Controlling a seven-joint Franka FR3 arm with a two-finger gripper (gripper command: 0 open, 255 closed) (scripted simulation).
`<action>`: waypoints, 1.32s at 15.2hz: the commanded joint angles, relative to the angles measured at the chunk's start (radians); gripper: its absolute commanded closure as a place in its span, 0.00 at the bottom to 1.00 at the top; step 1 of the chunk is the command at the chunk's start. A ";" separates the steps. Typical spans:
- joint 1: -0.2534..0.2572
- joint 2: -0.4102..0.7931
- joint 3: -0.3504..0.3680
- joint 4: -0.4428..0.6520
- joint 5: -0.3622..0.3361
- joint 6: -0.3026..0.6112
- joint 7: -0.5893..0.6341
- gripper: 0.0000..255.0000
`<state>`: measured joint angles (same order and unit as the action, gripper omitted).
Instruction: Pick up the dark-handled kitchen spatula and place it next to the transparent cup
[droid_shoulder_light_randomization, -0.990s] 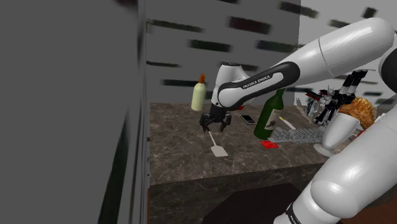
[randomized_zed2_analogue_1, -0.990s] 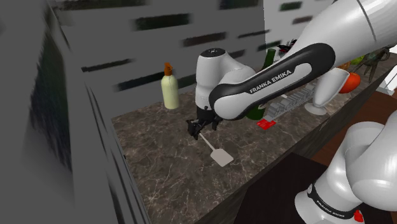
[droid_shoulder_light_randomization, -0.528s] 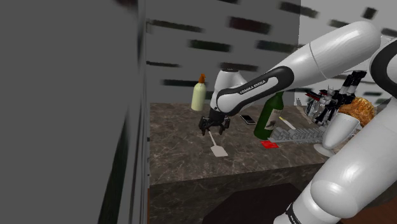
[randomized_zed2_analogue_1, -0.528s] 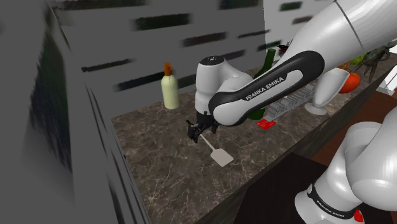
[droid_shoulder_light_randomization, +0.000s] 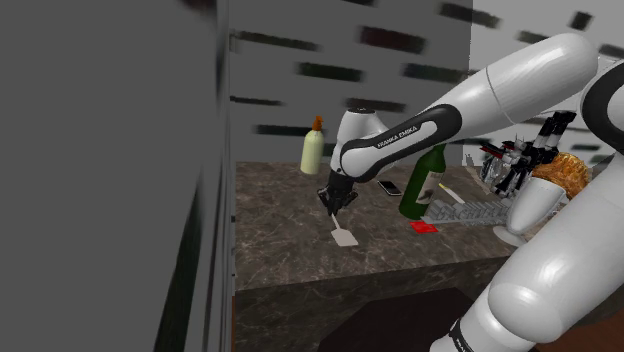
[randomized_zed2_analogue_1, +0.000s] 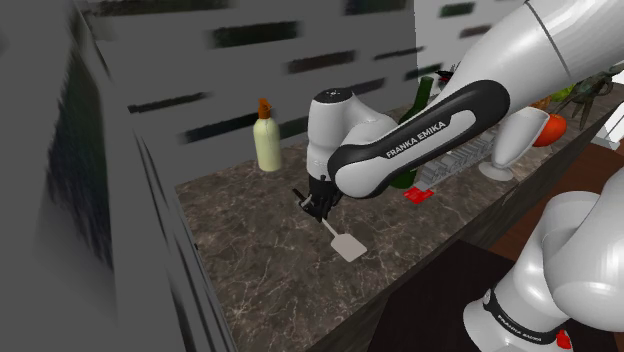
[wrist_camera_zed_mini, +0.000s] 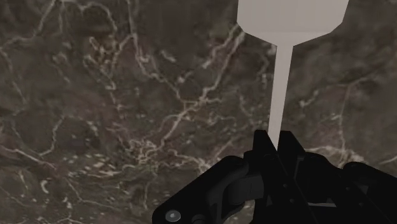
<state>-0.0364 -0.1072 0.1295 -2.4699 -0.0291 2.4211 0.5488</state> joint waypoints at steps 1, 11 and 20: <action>0.000 0.000 0.000 0.000 0.000 0.000 0.000 1.00; 0.002 -0.046 -0.002 0.027 0.010 -0.073 -0.009 1.00; 0.004 -0.114 -0.006 0.090 0.022 -0.202 -0.021 1.00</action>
<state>-0.0320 -0.2150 0.1249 -2.3938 -0.0080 2.2386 0.5303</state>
